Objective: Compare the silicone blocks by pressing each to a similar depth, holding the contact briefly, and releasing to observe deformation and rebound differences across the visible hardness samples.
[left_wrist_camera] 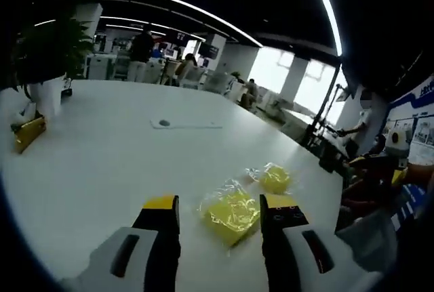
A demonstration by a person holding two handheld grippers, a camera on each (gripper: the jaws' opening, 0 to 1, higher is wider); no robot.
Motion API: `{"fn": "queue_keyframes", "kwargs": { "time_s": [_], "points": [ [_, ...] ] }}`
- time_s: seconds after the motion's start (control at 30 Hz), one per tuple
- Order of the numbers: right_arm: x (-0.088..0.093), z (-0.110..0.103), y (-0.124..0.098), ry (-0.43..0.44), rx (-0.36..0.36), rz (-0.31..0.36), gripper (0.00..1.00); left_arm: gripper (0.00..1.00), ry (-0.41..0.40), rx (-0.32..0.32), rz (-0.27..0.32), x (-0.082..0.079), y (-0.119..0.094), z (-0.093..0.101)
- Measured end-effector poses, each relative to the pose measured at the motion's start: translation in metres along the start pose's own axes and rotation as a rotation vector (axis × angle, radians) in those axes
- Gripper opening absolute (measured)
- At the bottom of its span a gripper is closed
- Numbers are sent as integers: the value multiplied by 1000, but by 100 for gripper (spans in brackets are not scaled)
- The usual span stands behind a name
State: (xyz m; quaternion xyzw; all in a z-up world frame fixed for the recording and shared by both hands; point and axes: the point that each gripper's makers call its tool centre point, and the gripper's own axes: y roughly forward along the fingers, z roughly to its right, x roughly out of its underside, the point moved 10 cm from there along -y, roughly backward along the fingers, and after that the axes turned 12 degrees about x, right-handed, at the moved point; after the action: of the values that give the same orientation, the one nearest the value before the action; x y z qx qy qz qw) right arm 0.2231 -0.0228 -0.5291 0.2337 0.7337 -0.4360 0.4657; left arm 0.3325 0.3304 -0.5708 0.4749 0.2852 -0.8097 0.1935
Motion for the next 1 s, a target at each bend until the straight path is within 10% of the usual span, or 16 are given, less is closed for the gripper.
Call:
{"fn": "queue_keyframes", "kwargs": {
  "time_s": [0.37,1.0],
  "points": [
    [-2,0,-2,-9,-31,87,83,60,73,-36,55,5,-47,58],
    [14,9,-2,42,-77,110,86,71,72,-94,104,22,-83,102]
  ]
}}
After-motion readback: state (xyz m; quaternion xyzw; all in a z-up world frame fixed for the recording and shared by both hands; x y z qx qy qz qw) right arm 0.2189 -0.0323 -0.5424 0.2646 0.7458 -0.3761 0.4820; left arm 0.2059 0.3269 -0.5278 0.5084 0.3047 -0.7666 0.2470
